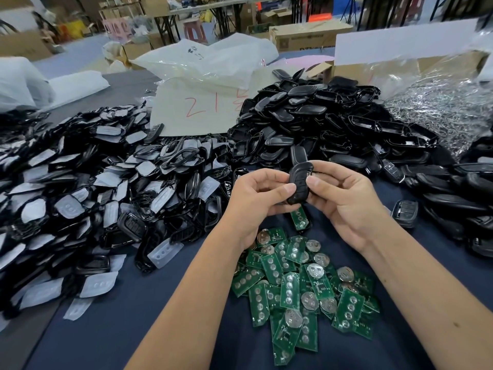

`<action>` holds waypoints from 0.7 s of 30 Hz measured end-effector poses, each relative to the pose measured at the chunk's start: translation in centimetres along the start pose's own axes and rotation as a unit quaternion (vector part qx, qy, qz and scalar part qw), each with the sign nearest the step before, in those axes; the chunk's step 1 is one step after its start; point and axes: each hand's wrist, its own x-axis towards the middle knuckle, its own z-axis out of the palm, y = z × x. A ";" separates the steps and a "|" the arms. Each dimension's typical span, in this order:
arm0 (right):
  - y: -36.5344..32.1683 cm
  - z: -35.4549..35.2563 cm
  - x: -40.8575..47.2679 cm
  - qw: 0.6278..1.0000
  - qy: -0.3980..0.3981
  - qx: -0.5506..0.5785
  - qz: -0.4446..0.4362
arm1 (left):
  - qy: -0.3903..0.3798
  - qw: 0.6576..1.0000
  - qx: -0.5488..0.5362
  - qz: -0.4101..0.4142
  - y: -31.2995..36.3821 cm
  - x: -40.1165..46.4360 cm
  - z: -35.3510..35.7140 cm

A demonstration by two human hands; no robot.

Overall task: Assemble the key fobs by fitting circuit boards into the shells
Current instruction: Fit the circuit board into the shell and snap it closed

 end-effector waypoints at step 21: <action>0.5 -0.3 0.3 1.000 -0.015 -0.004 -0.023 | 0.014 1.000 -0.007 0.000 -0.4 0.1 0.8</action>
